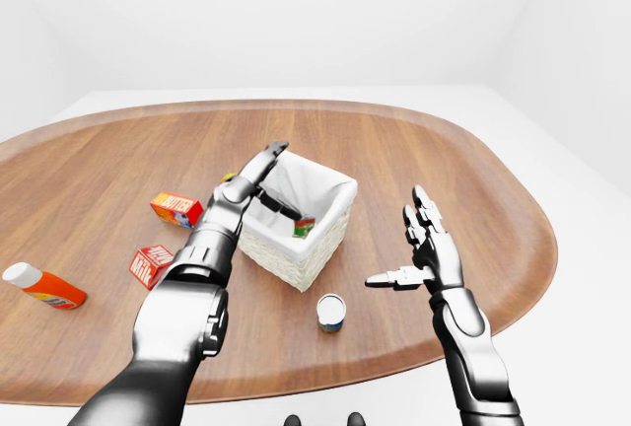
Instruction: Pick up the tomato sauce, and put it in the basket.
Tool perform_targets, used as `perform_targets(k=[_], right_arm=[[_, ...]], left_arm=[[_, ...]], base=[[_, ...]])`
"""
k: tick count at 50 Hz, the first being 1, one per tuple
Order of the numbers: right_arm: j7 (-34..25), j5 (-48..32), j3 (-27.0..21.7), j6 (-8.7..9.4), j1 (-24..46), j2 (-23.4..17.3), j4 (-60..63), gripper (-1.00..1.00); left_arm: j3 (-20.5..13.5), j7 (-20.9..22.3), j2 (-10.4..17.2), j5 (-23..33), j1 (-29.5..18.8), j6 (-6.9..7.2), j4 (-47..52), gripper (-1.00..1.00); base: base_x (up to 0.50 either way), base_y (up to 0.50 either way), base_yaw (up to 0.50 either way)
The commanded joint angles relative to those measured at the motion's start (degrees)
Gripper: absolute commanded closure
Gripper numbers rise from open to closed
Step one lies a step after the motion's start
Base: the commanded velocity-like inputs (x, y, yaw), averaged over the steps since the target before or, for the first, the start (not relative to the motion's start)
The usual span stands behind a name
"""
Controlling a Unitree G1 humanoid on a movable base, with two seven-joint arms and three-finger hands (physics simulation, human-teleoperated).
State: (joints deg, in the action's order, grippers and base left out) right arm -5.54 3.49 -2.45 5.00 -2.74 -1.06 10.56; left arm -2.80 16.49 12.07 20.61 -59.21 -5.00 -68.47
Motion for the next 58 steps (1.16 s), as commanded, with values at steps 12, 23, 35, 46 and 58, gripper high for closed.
perform_targets(k=[12, 23, 35, 46, 58], right_arm=[[0.2, 0.0, 0.0, 0.0, 0.2, 0.0, -0.3, -1.0], [0.2, -0.1, 0.0, 0.0, 0.3, 0.0, -0.6, -1.0], [0.1, 0.0, -0.1, 0.0, 0.7, -0.1, -1.3, -1.0], [0.2, -0.3, 0.1, 0.0, 0.2, 0.0, -1.1, -1.0], [0.5, -0.2, -0.3, 0.0, 1.2, -0.1, -2.1, -1.0]], left_arm=[[-0.1, 0.1, 0.2, -1.4, 0.3, 0.0, 2.3, -1.0], [-0.3, 1.1, 0.4, -2.4, 1.4, 0.96, 6.8, -1.0], [0.3, 2.0, -0.1, -2.4, 6.2, 5.82, 18.9, -1.0], [0.7, 6.1, -2.3, -0.9, 17.2, 10.0, 46.8, -1.0], [1.7, 8.4, -5.0, 0.5, 27.4, 10.0, 68.7, -1.0]], base=[[0.0, 0.0, 0.0], [0.0, 0.0, 0.0], [0.0, 0.0, 0.0], [0.0, 0.0, 0.0], [0.0, 0.0, 0.0]])
